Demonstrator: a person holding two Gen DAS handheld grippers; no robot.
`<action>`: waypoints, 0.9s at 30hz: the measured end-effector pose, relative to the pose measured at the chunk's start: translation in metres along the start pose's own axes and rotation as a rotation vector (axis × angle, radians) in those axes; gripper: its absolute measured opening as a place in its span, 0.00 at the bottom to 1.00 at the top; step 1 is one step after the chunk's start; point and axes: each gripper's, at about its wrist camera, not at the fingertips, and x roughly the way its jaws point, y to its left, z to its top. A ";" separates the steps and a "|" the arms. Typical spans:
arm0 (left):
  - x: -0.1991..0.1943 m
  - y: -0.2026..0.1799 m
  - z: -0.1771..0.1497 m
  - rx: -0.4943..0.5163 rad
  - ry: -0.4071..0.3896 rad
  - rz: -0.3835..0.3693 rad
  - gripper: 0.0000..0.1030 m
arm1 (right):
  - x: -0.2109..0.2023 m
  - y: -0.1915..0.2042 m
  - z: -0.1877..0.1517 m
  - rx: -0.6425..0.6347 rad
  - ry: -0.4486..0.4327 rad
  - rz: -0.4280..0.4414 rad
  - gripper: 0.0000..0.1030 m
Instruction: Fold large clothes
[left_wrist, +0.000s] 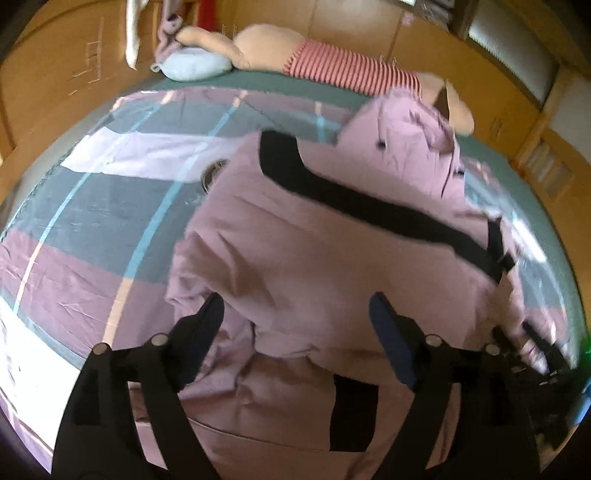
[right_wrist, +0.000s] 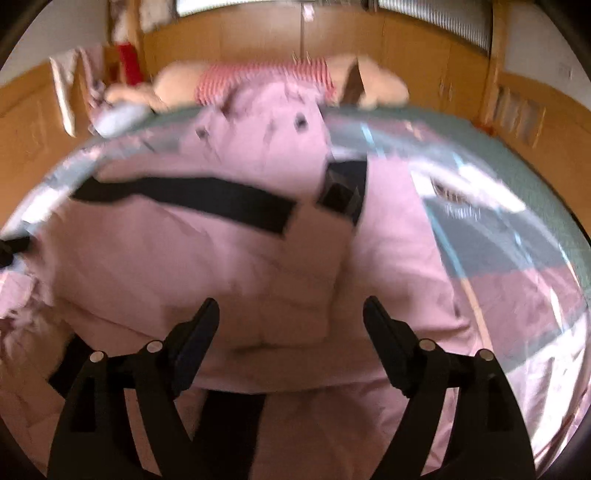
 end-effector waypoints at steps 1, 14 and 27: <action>0.010 -0.003 -0.002 0.000 0.037 -0.006 0.80 | 0.003 0.004 -0.001 -0.015 0.021 0.017 0.78; 0.049 -0.006 -0.019 -0.007 0.194 -0.001 0.86 | 0.039 0.009 -0.014 -0.038 0.184 0.015 0.87; 0.043 -0.029 -0.025 0.081 0.208 -0.020 0.97 | 0.049 -0.016 -0.019 0.034 0.233 -0.053 0.90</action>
